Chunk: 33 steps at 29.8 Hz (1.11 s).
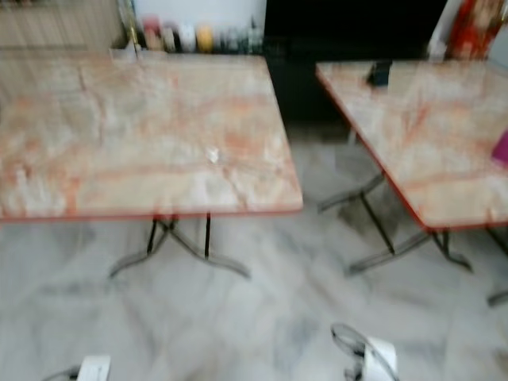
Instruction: Setting the table
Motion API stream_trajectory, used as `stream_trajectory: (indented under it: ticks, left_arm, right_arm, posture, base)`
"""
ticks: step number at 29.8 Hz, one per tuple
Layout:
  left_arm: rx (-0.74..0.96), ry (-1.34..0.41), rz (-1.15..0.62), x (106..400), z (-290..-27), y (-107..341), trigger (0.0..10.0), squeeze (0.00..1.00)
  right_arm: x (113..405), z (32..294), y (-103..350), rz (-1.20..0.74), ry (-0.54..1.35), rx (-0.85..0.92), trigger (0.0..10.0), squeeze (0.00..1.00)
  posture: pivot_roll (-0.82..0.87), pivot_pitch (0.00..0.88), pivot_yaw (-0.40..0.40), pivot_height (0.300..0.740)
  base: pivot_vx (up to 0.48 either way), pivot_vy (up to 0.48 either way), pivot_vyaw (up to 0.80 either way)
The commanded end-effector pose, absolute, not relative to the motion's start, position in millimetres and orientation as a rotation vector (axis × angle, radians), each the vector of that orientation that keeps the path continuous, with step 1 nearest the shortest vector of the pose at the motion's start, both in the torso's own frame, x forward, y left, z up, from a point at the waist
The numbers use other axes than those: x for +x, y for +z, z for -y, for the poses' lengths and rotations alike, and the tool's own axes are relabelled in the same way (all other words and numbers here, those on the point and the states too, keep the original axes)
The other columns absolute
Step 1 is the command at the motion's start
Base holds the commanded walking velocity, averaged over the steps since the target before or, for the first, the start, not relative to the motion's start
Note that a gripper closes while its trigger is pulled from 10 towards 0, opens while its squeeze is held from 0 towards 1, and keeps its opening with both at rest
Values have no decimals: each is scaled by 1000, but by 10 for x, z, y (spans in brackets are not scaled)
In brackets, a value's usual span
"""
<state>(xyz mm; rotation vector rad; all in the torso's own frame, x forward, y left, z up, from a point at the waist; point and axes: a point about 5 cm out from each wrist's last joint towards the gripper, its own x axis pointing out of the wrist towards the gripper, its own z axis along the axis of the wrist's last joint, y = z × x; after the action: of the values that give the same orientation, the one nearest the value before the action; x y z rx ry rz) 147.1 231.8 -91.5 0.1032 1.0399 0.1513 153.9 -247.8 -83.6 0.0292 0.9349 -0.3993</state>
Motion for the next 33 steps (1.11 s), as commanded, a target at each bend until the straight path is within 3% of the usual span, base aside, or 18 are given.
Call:
stream_trajectory:
  ticks: [1, 11, 33]
  left_arm:
    - [100, 171, -1057, 1409, -2378, -924, 10000, 0]
    - [84, 188, -1062, 1382, -2375, -935, 10000, 0]
    - [83, 159, -1066, 1358, -2394, -936, 10000, 0]
  right_arm:
    - [1544, 2489, -836, -947, -402, 49, 10000, 0]
    - [1539, 2632, -798, -954, -409, 38, 10000, 0]
    - [1325, 2477, -922, -997, -434, 87, 10000, 0]
  posture:
    - [90, 0, -59, 740]
    - [91, 0, -69, 740]
    - [98, 0, -55, 740]
  base:
    - [0, 319, 0]
    - [0, 245, 0]
    - [0, 39, 0]
